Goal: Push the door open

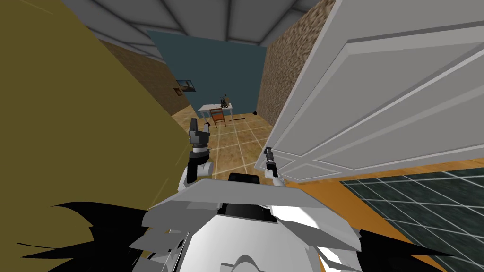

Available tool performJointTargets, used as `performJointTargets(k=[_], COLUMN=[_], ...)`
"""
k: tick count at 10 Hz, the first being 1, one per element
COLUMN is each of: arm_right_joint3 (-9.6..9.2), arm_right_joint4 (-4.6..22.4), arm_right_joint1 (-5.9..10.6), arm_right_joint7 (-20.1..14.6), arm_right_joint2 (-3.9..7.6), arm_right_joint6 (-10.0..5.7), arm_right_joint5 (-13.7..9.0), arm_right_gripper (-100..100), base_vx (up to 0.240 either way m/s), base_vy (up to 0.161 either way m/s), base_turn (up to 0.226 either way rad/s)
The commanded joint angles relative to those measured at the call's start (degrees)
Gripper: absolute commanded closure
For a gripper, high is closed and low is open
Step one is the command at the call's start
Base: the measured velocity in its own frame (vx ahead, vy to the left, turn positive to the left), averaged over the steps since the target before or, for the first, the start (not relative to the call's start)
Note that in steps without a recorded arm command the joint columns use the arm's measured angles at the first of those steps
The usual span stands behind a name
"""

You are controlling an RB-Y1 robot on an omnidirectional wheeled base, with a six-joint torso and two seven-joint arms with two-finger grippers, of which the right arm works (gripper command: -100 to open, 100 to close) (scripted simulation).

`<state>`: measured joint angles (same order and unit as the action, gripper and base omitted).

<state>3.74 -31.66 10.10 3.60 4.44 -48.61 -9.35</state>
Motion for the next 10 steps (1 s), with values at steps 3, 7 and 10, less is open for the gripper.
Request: performJointTargets(k=[3, 7, 10], arm_right_joint3=[2.66, 3.96, 5.62], arm_right_joint4=[-2.1, -0.6, -1.8], arm_right_joint1=[-0.88, -0.81, -0.73], arm_right_joint7=[1.1, 1.4, 1.9], arm_right_joint2=[0.98, 1.27, 1.57], arm_right_joint6=[1.10, 1.15, 1.23], arm_right_joint5=[-1.4, -2.2, -3.1], arm_right_gripper=[100, 100, 100], base_vx=[0.177, 0.153, 0.095], base_vy=[0.025, 0.036, 0.027], base_turn=[-0.049, -0.045, -0.056])
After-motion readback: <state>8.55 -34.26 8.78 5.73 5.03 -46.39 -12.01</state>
